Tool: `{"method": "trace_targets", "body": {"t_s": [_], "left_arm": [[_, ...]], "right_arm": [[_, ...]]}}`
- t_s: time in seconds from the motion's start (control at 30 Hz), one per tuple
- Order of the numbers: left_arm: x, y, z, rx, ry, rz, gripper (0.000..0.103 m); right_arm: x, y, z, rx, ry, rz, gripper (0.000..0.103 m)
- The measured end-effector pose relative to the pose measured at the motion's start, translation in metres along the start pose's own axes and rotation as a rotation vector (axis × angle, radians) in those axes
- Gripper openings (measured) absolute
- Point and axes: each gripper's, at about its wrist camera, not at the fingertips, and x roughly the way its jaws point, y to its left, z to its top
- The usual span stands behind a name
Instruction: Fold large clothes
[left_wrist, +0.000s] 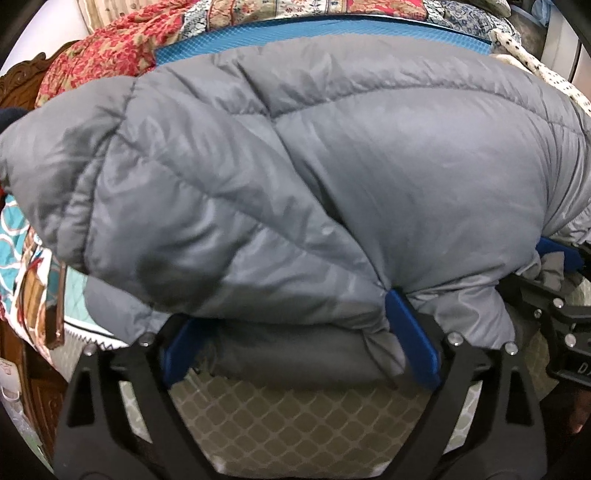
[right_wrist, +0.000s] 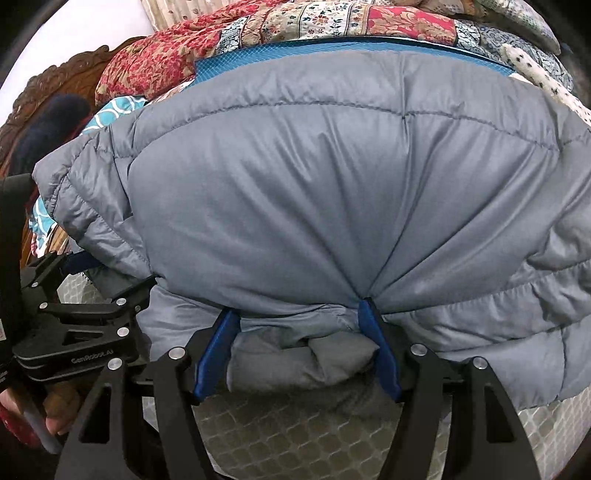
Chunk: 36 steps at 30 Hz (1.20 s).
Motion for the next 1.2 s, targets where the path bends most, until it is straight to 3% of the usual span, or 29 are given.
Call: {"method": "trace_targets", "body": {"t_s": [0.17, 0.3, 0.37, 0.43, 0.5, 0.6, 0.67, 0.7, 0.77, 0.83, 0.87, 0.9, 1.07, 1.2], "left_arm": [[0.005, 0.01, -0.002, 0.013, -0.017, 0.009, 0.095], [-0.017, 0.017, 0.004, 0.046, -0.024, 0.001, 0.093], [-0.043, 0.025, 0.007, 0.049, -0.084, -0.023, 0.093], [-0.087, 0.045, 0.014, 0.047, -0.201, -0.08, 0.093], [-0.121, 0.069, 0.027, 0.028, -0.324, -0.066, 0.093], [-0.139, 0.115, 0.055, -0.077, -0.406, -0.025, 0.093], [-0.132, 0.139, 0.072, -0.146, -0.401, -0.002, 0.093], [-0.122, 0.149, 0.081, -0.171, -0.386, -0.019, 0.086], [-0.089, 0.164, 0.089, -0.218, -0.296, -0.018, 0.065], [-0.059, 0.176, 0.087, -0.267, -0.199, -0.082, 0.035], [-0.047, 0.181, 0.082, -0.296, -0.161, -0.122, 0.032], [-0.033, 0.184, 0.075, -0.32, -0.125, -0.142, 0.028], [0.017, 0.167, 0.043, -0.29, -0.006, -0.077, 0.024], [0.026, 0.152, 0.033, -0.217, -0.019, 0.012, 0.027]], "right_arm": [[-0.001, 0.003, 0.001, -0.016, -0.009, -0.005, 0.03], [-0.01, 0.006, -0.003, -0.036, -0.029, -0.006, 0.029], [-0.026, 0.008, -0.004, -0.054, -0.044, -0.008, 0.029], [-0.054, 0.007, -0.005, -0.078, -0.109, 0.027, 0.029], [-0.092, 0.001, -0.001, -0.092, -0.216, 0.048, 0.029], [-0.134, -0.022, 0.017, -0.047, -0.345, 0.022, 0.029], [-0.152, -0.052, 0.033, 0.043, -0.389, 0.005, 0.029], [-0.153, -0.066, 0.039, 0.087, -0.386, -0.01, 0.03], [-0.147, -0.097, 0.047, 0.176, -0.37, -0.028, 0.031], [-0.131, -0.126, 0.045, 0.273, -0.327, -0.026, 0.035], [-0.122, -0.136, 0.042, 0.318, -0.304, -0.012, 0.037], [-0.111, -0.148, 0.035, 0.371, -0.278, 0.02, 0.037], [-0.061, -0.161, 0.009, 0.43, -0.147, 0.055, 0.037], [-0.055, -0.152, 0.009, 0.396, -0.14, 0.015, 0.037]]}}
